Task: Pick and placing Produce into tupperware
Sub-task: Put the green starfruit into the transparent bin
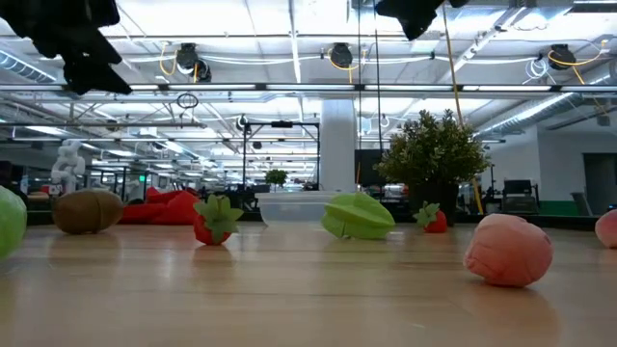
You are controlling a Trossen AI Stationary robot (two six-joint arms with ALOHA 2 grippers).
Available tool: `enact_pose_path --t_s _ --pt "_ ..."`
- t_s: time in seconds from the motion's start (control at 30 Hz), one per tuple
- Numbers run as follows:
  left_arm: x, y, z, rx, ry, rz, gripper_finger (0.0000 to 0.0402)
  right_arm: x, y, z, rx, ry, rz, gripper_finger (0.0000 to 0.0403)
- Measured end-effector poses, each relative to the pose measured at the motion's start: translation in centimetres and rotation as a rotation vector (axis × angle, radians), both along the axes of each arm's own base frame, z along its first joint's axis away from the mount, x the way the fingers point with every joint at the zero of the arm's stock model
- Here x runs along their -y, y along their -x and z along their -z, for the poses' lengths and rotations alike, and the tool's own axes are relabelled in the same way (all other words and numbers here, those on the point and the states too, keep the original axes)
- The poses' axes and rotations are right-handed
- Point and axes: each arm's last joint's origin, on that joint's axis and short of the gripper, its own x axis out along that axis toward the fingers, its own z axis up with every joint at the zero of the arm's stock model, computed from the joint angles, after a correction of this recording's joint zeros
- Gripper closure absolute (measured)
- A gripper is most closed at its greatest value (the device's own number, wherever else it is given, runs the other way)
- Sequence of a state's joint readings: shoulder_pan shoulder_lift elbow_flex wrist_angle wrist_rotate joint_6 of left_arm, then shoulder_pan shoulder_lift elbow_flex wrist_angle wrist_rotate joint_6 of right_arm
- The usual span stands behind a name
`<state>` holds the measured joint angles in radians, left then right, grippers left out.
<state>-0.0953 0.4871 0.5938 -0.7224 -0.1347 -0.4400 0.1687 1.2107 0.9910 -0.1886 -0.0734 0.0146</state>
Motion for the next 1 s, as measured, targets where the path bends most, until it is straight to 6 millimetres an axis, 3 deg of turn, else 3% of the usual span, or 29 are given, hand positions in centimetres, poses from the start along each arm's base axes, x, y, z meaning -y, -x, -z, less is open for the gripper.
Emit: enact_pose_path --t_s 0.17,0.53,0.73,1.0 --pt "0.1 -0.4 0.3 -0.042 -0.013 0.016 0.0117 -0.2 -0.6 0.9 -0.048 -0.018 0.01 0.0257" --pt "0.1 -0.4 0.3 -0.036 0.058 -0.034 0.0117 -0.2 -0.8 0.5 0.001 -0.031 0.009 0.0257" --pt "0.1 -0.4 0.3 -0.035 0.069 -0.041 0.0117 1.3 -0.9 0.8 -0.048 -0.091 0.165 0.0257" --pt "0.1 -0.4 0.3 -0.037 0.047 -0.022 0.0117 2.6 -1.0 1.0 -0.093 -0.1 0.226 0.0257"
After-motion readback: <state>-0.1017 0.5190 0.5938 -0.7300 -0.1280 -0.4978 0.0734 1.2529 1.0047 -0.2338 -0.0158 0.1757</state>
